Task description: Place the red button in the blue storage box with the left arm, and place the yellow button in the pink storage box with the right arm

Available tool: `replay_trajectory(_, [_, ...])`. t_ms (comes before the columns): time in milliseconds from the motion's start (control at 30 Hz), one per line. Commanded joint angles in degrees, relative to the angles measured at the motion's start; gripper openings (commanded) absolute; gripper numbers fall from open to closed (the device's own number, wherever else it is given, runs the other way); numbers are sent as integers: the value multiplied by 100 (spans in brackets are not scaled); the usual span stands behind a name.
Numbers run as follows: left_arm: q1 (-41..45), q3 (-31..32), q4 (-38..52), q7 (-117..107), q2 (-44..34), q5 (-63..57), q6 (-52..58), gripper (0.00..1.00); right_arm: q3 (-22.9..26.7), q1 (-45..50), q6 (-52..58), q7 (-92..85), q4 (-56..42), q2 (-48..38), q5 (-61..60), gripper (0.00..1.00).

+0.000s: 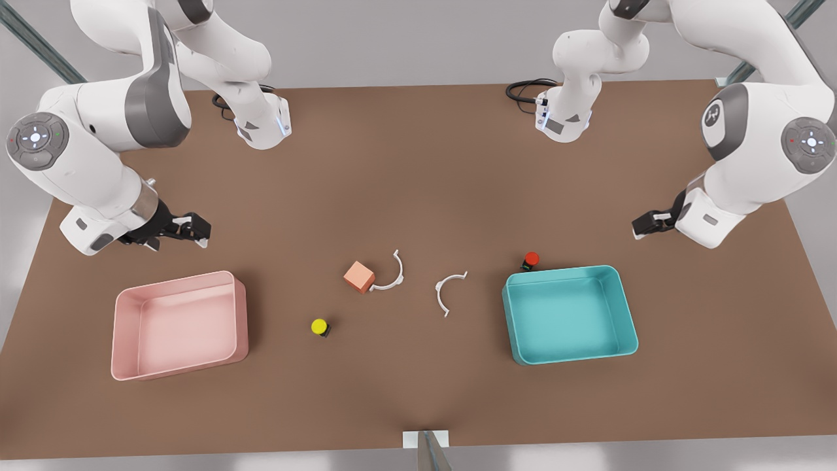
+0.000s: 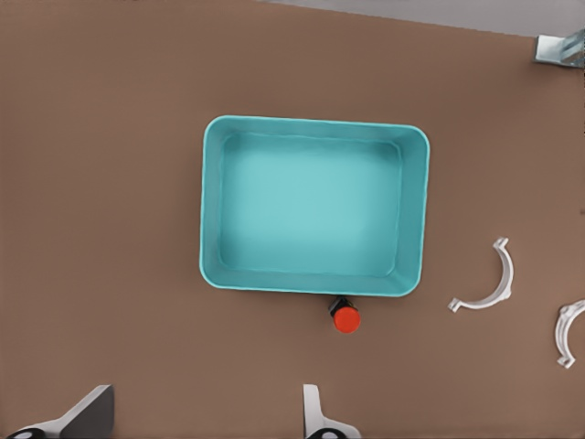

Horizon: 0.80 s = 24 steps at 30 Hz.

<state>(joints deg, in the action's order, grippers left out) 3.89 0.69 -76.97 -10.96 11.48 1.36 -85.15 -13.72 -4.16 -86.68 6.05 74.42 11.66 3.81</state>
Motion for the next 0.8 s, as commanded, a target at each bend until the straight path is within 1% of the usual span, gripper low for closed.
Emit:
replay_trajectory(0, [-2, 1, 7, 753, -15, -13, -20, 100, 1, -6, -16, -25, -6, 3, 5, 100])
replay_trajectory(67, [191, 10, -72, 736, 21, 14, -89, 100, 18, 3, -16, -16, 3, 3, -3, 100])
replay_trajectory(100, [332, 10, -564, 403, -14, 101, -677, 100, 18, 3, -16, -25, 3, 3, -3, 100])
replay_trajectory(133, [743, 10, -1117, -220, -67, 137, -1301, 100, 18, 21, -16, -25, 3, 3, 5, 100])
replay_trajectory(167, [1008, 10, -1452, -767, -94, 137, -1742, 100, -26, 47, -33, -25, 3, 169, 5, 100])
replay_trajectory(200, [1227, 19, -2005, -1135, -234, 172, -2382, 100, -149, 249, -550, -25, -6, 538, 32, 100])
replay_trajectory(233, [1368, 19, -2418, -1399, -313, 172, -2848, 100, -149, 477, -1016, -25, -6, 959, 14, 100])
replay_trajectory(300, [1448, 19, -3693, -1593, -735, 189, -3965, 100, -149, 715, -2036, -33, 3, 1566, 14, 100])
replay_trajectory(333, [1544, 19, -3799, -1821, -700, 189, -4106, 100, -236, 733, -2441, -112, -15, 1936, 23, 100])
replay_trajectory(367, [1571, 19, -4150, -2006, -718, 189, -4501, 100, -289, 733, -2635, -393, -15, 2138, 14, 100])
replay_trajectory(400, [1580, 19, -4361, -2147, -682, 189, -4765, 100, -307, 741, -2897, -946, -85, 2436, 14, 100])
replay_trajectory(433, [1571, 19, -4520, -2191, -639, 505, -5037, 100, -412, 873, -3241, -947, -191, 2586, 32, 100])
replay_trajectory(467, [1571, 19, -4520, -2200, -534, 672, -5239, 100, -412, 882, -3285, -1000, -261, 2665, 40, 100])
replay_trajectory(500, [1571, 19, -4520, -2322, -322, 761, -5565, 100, -456, 891, -3619, -1132, -366, 2859, 32, 100])
replay_trajectory(600, [1571, 19, -4529, -2393, -120, 1103, -5715, 100, -526, 1023, -4050, -1563, -384, 3149, 6, 100])
replay_trajectory(667, [1562, 19, -4722, -2349, 47, 1121, -6102, 100, -579, 1005, -4164, -2450, -340, 3290, -82, 100])
replay_trajectory(700, [1553, 19, -4739, -2332, 56, 1121, -6102, 100, -571, 961, -4200, -3161, -261, 3290, -521, 100])
replay_trajectory(767, [1553, 19, -4801, -2323, 65, 1112, -6154, 100, -562, 882, -4191, -3997, -85, 3360, -671, 100])
